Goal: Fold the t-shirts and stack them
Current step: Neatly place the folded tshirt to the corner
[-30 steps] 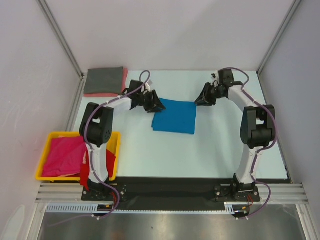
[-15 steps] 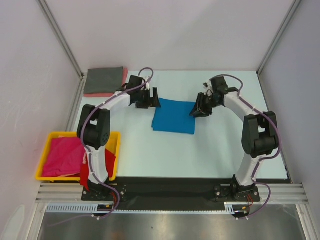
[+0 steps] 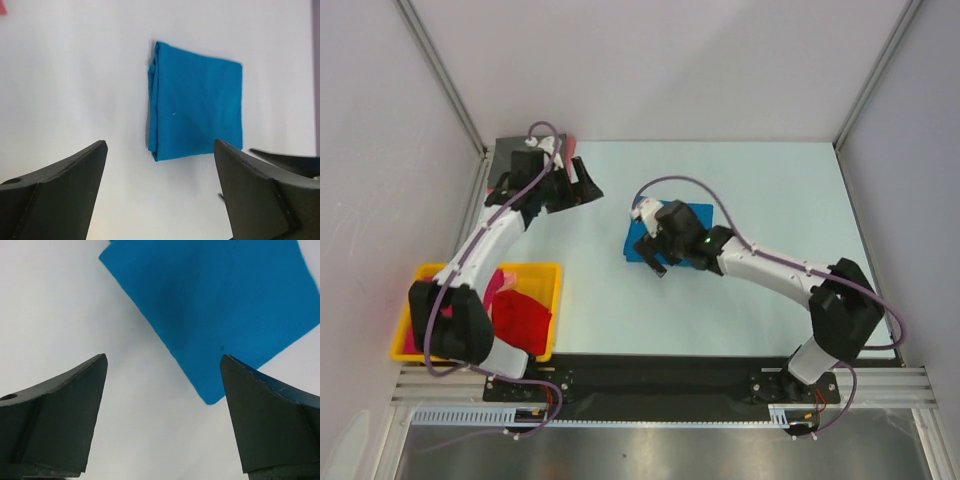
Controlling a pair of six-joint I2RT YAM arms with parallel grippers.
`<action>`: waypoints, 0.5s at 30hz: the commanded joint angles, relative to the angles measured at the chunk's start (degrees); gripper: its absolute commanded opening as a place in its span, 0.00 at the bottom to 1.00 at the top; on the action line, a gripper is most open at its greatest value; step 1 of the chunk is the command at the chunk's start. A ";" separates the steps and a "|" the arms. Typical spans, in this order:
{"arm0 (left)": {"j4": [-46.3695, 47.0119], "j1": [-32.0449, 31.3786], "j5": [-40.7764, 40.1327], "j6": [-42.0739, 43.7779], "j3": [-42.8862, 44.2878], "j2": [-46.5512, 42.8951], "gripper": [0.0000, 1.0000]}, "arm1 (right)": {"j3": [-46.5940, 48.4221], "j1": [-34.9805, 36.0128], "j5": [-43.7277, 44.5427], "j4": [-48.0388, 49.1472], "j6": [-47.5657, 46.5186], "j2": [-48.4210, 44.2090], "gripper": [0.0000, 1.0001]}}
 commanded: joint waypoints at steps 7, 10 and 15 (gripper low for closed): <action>8.60 9.85 5.21 -8.33 -14.00 -15.67 0.94 | 4.92 10.99 12.35 7.12 -22.08 12.30 0.91; 10.01 11.97 7.06 -9.38 -15.86 -17.52 0.94 | 4.22 12.58 15.96 10.99 -23.85 15.12 0.79; 13.96 12.24 10.58 -11.94 -17.89 -18.05 0.93 | 3.60 13.55 17.56 13.90 -24.73 17.85 0.64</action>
